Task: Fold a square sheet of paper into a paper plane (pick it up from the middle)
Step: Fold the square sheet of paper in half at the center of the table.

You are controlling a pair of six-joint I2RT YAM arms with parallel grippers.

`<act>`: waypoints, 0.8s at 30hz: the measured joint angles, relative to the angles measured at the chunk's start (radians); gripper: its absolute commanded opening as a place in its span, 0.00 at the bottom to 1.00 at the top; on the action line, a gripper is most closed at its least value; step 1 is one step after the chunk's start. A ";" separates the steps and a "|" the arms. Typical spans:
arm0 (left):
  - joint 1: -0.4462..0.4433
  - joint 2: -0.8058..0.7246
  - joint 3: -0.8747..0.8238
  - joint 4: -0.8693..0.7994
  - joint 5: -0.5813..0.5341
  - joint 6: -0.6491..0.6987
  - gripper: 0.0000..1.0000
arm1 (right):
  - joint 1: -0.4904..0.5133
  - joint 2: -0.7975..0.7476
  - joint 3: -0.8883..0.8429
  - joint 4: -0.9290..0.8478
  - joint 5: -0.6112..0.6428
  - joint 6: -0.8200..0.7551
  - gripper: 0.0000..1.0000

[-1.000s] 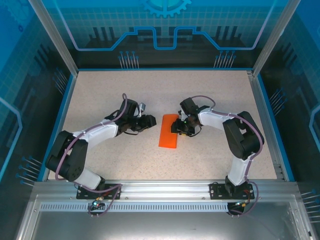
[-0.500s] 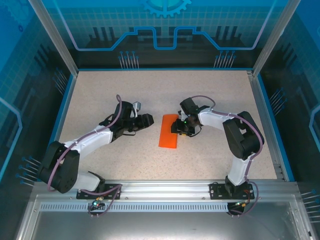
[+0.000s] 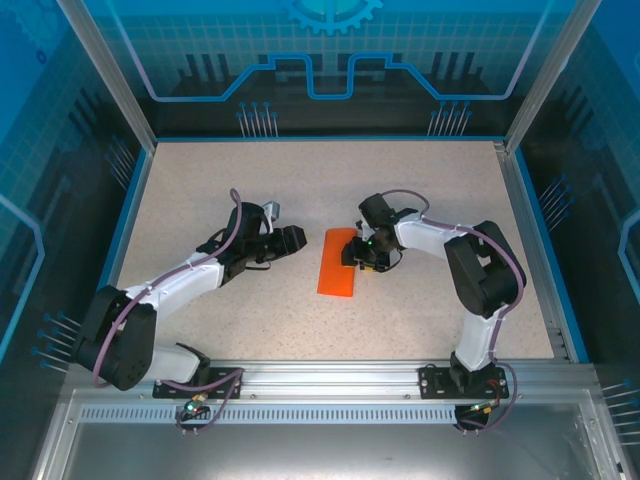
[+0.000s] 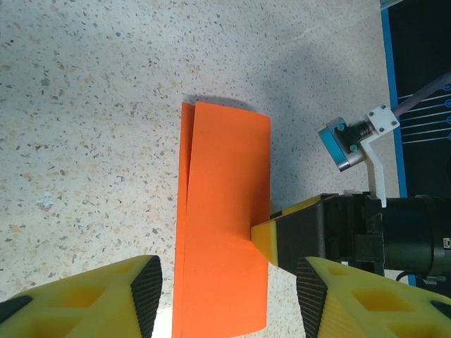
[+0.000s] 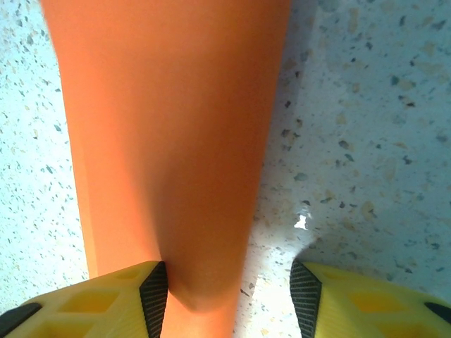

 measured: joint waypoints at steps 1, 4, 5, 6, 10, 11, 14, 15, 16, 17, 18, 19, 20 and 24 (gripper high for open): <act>0.000 0.000 0.000 0.000 0.000 0.000 0.56 | 0.000 0.000 0.001 0.000 0.000 0.003 0.55; 0.000 0.001 0.000 0.000 0.000 0.000 0.56 | 0.000 0.007 0.011 -0.008 -0.002 0.013 0.56; 0.000 0.003 0.000 0.000 0.000 0.000 0.56 | 0.000 0.010 0.014 -0.013 -0.003 0.015 0.57; 0.000 0.005 0.000 0.000 0.000 0.000 0.57 | 0.000 0.012 0.018 -0.016 -0.003 0.018 0.58; 0.000 0.011 0.000 0.000 0.000 0.000 0.56 | 0.000 0.027 0.041 -0.042 -0.002 0.023 0.59; 0.000 0.012 0.000 0.000 0.001 0.000 0.56 | 0.000 0.032 0.048 -0.050 -0.001 0.023 0.59; 0.000 0.013 0.000 0.000 0.001 0.000 0.56 | 0.002 0.045 0.068 -0.075 0.002 0.023 0.59; 0.000 0.013 0.000 -0.001 0.001 0.000 0.56 | 0.003 0.048 0.073 -0.081 0.005 0.022 0.59; 0.000 0.013 0.000 -0.001 0.001 0.000 0.56 | 0.005 0.051 0.079 -0.087 0.007 0.022 0.60; 0.000 0.013 0.000 -0.001 0.001 0.000 0.56 | 0.006 0.055 0.084 -0.094 0.010 0.022 0.60; 0.000 0.013 0.000 -0.001 0.001 0.000 0.56 | 0.008 0.057 0.090 -0.100 0.012 0.021 0.60; 0.000 0.015 0.000 -0.001 0.001 0.000 0.56 | 0.010 0.061 0.096 -0.107 0.015 0.021 0.61; 0.001 0.017 0.000 -0.001 0.001 0.000 0.56 | 0.011 0.065 0.102 -0.114 0.018 0.018 0.62; 0.001 0.031 0.000 -0.002 0.001 0.000 0.56 | 0.016 0.077 0.123 -0.138 0.027 0.018 0.62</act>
